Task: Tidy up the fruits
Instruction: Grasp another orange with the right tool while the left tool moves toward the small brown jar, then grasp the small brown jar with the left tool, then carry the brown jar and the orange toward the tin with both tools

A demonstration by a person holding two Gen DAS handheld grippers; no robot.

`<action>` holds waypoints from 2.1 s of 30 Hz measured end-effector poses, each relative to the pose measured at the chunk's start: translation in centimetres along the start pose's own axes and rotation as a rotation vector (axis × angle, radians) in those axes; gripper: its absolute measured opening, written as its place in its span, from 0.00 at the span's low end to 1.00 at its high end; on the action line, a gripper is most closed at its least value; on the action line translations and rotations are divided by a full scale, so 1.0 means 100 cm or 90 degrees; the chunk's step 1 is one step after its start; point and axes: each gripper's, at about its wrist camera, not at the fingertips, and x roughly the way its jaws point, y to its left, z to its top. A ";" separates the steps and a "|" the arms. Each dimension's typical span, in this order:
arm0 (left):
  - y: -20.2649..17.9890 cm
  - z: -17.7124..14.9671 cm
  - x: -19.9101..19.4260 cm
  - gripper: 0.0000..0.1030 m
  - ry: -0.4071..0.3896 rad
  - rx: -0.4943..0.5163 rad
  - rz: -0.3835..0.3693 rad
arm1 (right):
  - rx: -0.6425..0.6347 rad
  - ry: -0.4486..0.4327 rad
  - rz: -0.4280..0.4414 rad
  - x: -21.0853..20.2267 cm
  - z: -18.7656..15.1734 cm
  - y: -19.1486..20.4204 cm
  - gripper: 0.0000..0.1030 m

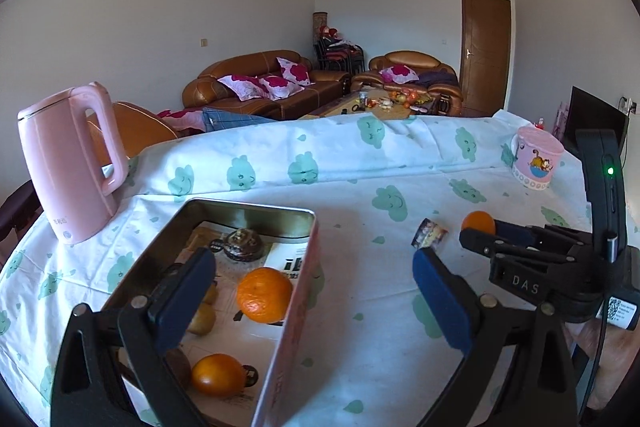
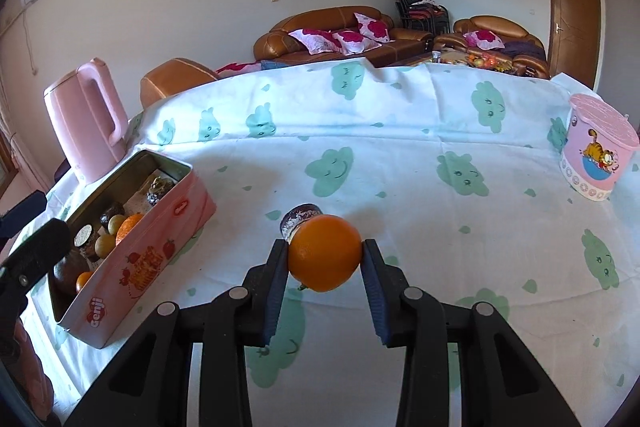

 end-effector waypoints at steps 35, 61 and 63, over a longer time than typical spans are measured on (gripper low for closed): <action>-0.097 0.006 0.087 0.42 0.116 0.096 -0.120 | 0.011 -0.116 -0.103 -0.044 0.000 -0.070 0.38; -0.071 -0.001 0.028 0.42 -0.058 0.064 -0.072 | -0.064 -0.243 -0.087 -0.078 -0.013 -0.032 0.38; -0.068 -0.001 0.025 0.42 -0.066 0.059 -0.067 | -0.068 -0.251 -0.084 -0.081 -0.014 -0.030 0.38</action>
